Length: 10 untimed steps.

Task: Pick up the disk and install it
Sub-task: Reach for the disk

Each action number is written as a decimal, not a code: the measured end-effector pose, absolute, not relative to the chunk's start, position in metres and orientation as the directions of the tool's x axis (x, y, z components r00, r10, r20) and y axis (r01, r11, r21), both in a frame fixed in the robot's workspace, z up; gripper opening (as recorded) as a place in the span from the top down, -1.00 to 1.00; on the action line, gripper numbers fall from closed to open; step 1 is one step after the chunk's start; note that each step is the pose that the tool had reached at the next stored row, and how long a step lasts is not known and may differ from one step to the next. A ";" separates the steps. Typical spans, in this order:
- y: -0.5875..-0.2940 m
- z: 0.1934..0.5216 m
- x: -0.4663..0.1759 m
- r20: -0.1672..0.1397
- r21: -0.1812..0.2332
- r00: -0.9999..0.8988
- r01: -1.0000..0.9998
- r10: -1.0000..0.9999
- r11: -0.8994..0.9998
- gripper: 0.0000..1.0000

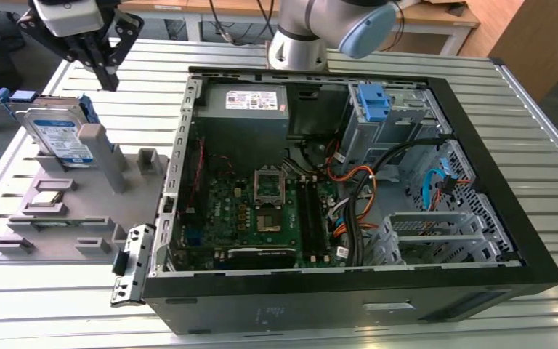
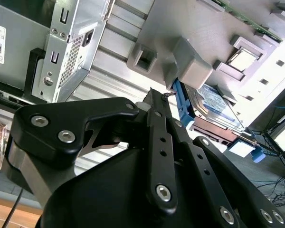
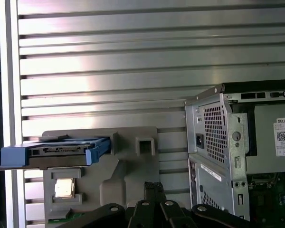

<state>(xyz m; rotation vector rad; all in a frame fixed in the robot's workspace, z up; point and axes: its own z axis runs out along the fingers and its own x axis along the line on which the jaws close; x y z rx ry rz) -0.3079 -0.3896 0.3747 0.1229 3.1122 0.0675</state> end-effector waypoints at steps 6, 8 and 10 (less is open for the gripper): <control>-0.390 0.374 -0.320 -0.025 0.044 -0.997 0.078 0.079 0.996 0.79; -0.390 0.373 -0.324 -0.024 0.044 -0.997 0.078 0.079 0.996 0.79; -0.390 0.373 -0.329 -0.025 0.044 -0.997 0.078 0.079 0.996 0.79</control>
